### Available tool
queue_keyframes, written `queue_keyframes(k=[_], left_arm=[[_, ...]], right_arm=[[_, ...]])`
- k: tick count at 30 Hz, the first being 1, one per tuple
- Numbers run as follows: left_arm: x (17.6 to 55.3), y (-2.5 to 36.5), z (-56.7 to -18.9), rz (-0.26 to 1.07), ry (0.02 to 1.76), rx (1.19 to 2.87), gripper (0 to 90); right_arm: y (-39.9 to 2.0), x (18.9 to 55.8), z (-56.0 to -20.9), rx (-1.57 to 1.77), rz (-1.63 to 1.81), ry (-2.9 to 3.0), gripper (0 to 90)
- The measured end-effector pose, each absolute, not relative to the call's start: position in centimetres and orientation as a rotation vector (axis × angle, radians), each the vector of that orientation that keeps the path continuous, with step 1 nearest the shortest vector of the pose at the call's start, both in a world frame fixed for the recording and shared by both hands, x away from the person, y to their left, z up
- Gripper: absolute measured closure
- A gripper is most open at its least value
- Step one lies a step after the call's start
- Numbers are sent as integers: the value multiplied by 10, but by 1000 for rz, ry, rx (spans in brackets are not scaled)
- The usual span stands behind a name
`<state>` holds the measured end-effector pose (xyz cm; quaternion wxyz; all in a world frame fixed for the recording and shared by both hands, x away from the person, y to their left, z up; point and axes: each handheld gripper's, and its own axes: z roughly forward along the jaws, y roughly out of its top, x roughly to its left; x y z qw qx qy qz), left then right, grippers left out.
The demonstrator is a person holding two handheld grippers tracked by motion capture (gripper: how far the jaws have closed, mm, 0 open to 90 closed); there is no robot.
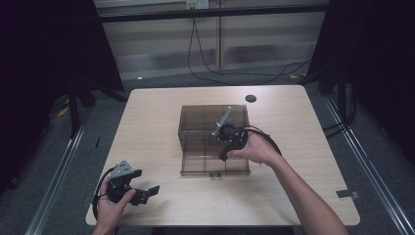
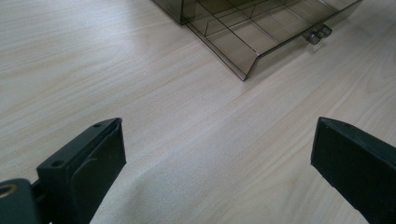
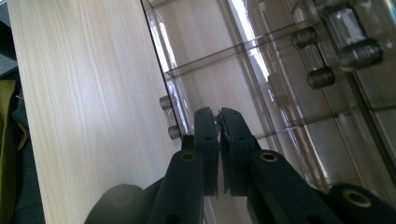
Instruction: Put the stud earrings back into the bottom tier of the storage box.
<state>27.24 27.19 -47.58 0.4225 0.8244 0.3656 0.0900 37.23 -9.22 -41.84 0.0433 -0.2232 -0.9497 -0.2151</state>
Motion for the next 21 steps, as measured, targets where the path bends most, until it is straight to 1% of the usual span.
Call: queue_keyframes(k=[13,21], left_arm=[[272,272,-475,219,909,2060,30],[272,273,-475,224,903,2055,29]], right_arm=[[-70,378,-435,-645,-604,-2902,862],[-63,382,-449,-667,-573,-2893,861]])
